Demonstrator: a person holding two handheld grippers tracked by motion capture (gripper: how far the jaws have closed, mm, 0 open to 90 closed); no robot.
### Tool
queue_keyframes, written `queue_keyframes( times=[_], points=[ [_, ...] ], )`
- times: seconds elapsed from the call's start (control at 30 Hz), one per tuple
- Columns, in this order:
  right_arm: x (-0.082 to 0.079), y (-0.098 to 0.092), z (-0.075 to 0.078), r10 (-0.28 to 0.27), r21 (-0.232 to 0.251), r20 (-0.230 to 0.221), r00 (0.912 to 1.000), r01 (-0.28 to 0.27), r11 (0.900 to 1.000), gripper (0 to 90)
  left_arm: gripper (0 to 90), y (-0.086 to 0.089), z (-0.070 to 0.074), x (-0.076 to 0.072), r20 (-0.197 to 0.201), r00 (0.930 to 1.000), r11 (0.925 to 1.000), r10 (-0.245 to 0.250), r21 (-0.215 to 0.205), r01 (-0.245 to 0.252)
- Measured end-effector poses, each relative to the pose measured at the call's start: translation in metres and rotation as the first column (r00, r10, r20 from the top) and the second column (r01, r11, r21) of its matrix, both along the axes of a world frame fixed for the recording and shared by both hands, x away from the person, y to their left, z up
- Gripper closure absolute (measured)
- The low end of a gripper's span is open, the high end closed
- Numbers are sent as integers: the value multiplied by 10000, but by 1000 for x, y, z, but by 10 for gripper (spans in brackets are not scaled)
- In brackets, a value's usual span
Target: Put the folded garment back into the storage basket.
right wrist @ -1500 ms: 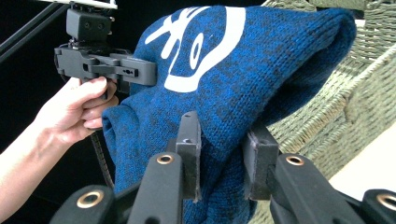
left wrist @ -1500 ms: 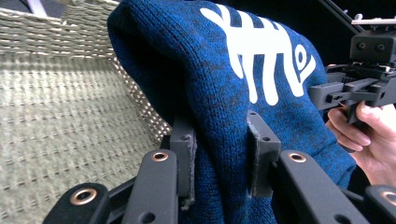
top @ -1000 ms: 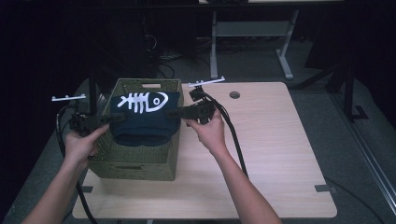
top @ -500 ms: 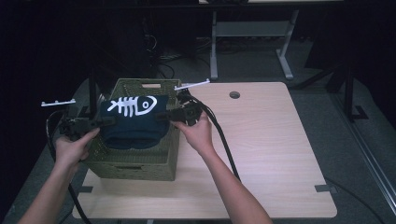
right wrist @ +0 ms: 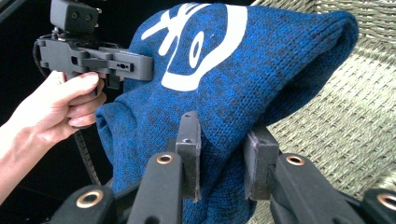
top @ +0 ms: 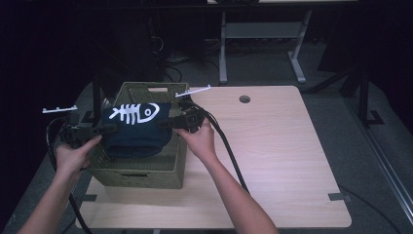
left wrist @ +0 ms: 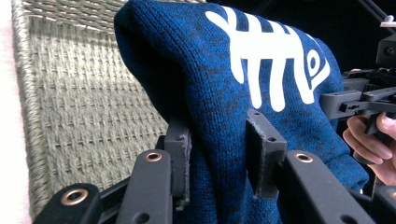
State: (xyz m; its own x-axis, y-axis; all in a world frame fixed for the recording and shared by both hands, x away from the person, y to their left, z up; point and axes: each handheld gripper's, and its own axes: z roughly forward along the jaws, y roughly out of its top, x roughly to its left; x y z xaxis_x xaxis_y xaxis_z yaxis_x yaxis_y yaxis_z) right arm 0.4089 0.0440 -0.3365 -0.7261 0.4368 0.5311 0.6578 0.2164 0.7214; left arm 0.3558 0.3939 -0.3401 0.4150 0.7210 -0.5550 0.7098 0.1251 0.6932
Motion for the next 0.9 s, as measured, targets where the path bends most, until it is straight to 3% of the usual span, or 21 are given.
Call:
queue_keyframes(
  times=[0.03, 0.2, 0.23, 0.67, 0.9],
  points=[
    [1, 2, -2, -6, -31, -21, 10000, 6, 10000, 715, 646, 0, -1, 1, -28, 10000, 9998, 45, 214, -44],
    [3, 5, -6, -30, -153, -6, 10000, 30, 9999, 713, 645, 1, -3, 2, -113, 9999, 9990, 114, 440, -109],
    [3, 7, -8, -56, -198, -12, 10000, 55, 9998, 712, 644, 1, -4, 3, -150, 9998, 9978, 108, 660, -98],
    [3, 16, -18, -101, -643, -164, 9998, 91, 9979, 704, 625, 2, -17, 2, -457, 9983, 9924, 369, 1192, -312],
    [3, 18, -26, -175, -866, -272, 9995, 151, 9961, 702, 624, 0, -20, 5, -571, 9977, 9856, 367, 1670, -267]
  ],
)
